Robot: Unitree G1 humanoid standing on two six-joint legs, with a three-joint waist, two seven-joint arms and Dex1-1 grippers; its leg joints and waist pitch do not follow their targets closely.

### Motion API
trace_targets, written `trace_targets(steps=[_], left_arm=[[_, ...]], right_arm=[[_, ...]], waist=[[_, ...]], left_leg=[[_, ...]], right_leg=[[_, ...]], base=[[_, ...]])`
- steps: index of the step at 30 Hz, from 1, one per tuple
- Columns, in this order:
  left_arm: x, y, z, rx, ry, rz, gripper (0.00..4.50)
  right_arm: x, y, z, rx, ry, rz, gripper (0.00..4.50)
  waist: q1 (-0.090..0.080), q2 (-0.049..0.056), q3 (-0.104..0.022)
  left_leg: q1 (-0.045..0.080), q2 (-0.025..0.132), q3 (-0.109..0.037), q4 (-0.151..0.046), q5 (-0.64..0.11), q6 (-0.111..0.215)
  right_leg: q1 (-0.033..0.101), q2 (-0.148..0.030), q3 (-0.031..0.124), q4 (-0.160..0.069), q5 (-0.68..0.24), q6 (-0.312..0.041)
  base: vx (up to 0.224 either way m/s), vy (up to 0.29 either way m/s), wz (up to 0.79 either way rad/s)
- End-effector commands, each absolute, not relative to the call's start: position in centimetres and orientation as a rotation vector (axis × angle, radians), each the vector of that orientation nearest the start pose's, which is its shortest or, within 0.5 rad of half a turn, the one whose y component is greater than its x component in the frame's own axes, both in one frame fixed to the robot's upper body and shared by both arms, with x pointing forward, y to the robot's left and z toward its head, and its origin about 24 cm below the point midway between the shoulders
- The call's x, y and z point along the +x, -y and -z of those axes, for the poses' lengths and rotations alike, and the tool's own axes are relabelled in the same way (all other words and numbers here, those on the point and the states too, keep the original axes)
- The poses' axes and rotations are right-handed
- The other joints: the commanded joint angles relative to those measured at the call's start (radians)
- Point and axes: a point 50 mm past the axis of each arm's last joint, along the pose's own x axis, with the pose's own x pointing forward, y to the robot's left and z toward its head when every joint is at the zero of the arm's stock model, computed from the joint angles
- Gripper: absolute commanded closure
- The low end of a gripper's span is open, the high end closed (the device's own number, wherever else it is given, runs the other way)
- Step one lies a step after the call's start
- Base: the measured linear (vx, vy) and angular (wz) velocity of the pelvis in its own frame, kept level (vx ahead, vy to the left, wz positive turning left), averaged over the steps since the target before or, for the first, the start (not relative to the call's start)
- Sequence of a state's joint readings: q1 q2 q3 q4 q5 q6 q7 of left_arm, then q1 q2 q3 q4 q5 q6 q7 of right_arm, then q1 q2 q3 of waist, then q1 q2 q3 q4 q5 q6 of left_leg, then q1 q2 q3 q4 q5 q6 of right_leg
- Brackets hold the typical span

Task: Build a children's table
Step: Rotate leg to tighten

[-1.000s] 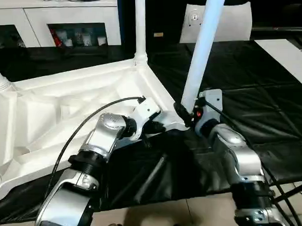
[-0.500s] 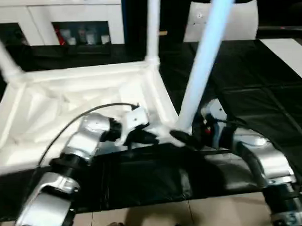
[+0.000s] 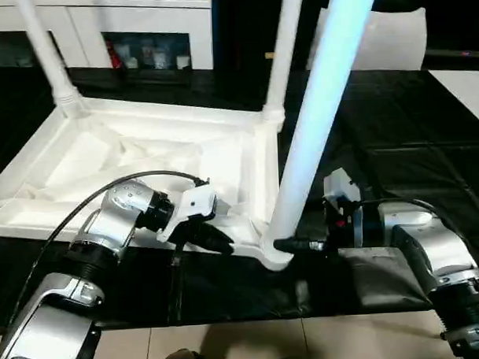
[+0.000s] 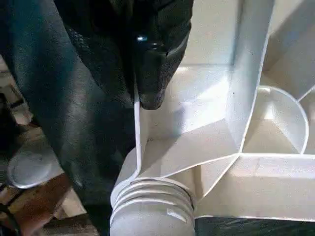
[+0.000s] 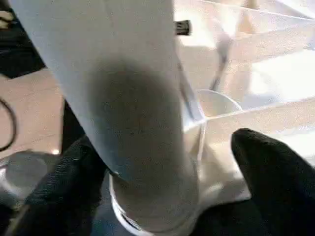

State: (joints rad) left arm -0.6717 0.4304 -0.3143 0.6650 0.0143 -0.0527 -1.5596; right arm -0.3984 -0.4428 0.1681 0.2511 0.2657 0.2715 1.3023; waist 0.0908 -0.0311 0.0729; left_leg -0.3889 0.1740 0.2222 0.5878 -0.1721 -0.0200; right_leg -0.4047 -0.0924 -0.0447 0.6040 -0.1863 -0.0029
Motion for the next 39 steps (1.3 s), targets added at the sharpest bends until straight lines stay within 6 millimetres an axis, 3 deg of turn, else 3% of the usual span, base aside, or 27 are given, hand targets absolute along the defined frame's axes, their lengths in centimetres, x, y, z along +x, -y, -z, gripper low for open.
trace_targets(steps=[1,5,11,23,27,29,30,32,35,39], left_arm=[[31.3,-13.4,-7.9,0.536,-0.432,1.764,4.50],[31.3,-13.1,-7.9,0.539,-0.428,1.780,4.50],[31.3,-13.1,-7.9,0.542,-0.430,1.786,4.50],[31.6,-13.3,-7.7,0.506,-0.426,1.708,4.50],[32.6,-12.4,-7.5,0.430,-0.398,1.512,4.50],[32.9,-11.4,-7.6,0.364,-0.369,1.437,4.50],[32.9,-11.4,-7.6,0.364,-0.369,1.437,4.50],[33.7,-9.6,-7.7,0.274,-0.339,1.280,4.50],[34.1,-7.9,-7.8,0.219,-0.322,1.198,4.50],[34.9,-5.6,-8.3,0.162,-0.303,1.071,4.50]], right_arm=[[28.5,15.0,-7.6,-0.109,-0.297,-1.434,0.78],[28.7,14.6,-7.6,-0.104,-0.299,-1.468,0.98],[28.6,14.4,-7.7,-0.094,-0.310,-1.500,1.59],[28.3,14.0,-7.4,-0.043,-0.332,-1.504,2.43],[28.3,12.5,-6.8,0.054,-0.326,-1.346,2.46],[28.6,11.4,-6.3,0.035,-0.311,-1.232,2.46],[28.6,11.4,-6.3,0.035,-0.311,-1.232,2.46],[29.2,9.4,-5.7,0.091,-0.304,-1.043,2.48],[29.5,7.8,-5.7,0.132,-0.313,-0.944,2.49],[30.3,5.0,-6.3,0.162,-0.333,-0.795,2.49]], waist=[[-0.004,-0.004,-0.067],[-0.004,0.000,-0.065],[-0.004,-0.006,-0.066],[-0.005,-0.013,-0.056],[-0.012,-0.016,-0.051],[-0.021,-0.011,-0.048],[-0.021,-0.011,-0.048],[-0.045,-0.015,-0.047],[-0.064,-0.013,-0.048],[-0.071,-0.008,-0.049]], left_leg=[[0.037,0.070,-0.030,-0.071,-0.228,0.018],[0.036,0.069,-0.032,-0.072,-0.245,0.008],[0.033,0.069,-0.031,-0.071,-0.220,0.022],[0.036,0.071,-0.033,-0.076,-0.252,0.005],[0.039,0.068,-0.038,-0.079,-0.301,-0.020],[0.035,0.067,-0.045,-0.083,-0.324,-0.042],[0.035,0.067,-0.045,-0.083,-0.324,-0.042],[0.035,0.063,-0.051,-0.085,-0.358,-0.060],[0.036,0.058,-0.051,-0.081,-0.366,-0.050],[0.030,0.055,-0.047,-0.081,-0.328,-0.023]], right_leg=[[0.032,-0.065,0.042,-0.066,-0.229,-0.244],[0.030,-0.067,0.042,-0.067,-0.250,-0.241],[0.032,-0.064,0.041,-0.062,-0.209,-0.247],[0.028,-0.067,0.044,-0.070,-0.286,-0.227],[0.020,-0.068,0.046,-0.079,-0.361,-0.208],[0.020,-0.072,0.047,-0.086,-0.437,-0.175],[0.020,-0.072,0.047,-0.086,-0.437,-0.175],[0.016,-0.069,0.044,-0.091,-0.473,-0.162],[0.012,-0.067,0.045,-0.099,-0.494,-0.151],[0.012,-0.062,0.048,-0.101,-0.468,-0.143]], base=[[0.000,0.000,0.00],[0.000,0.000,0.00],[0.000,0.000,0.00],[0.000,0.000,0.00],[0.000,0.000,0.00],[0.000,0.000,0.00],[0.000,0.000,0.00],[0.000,0.000,0.00],[0.000,0.000,0.00],[0.000,0.000,0.00]])
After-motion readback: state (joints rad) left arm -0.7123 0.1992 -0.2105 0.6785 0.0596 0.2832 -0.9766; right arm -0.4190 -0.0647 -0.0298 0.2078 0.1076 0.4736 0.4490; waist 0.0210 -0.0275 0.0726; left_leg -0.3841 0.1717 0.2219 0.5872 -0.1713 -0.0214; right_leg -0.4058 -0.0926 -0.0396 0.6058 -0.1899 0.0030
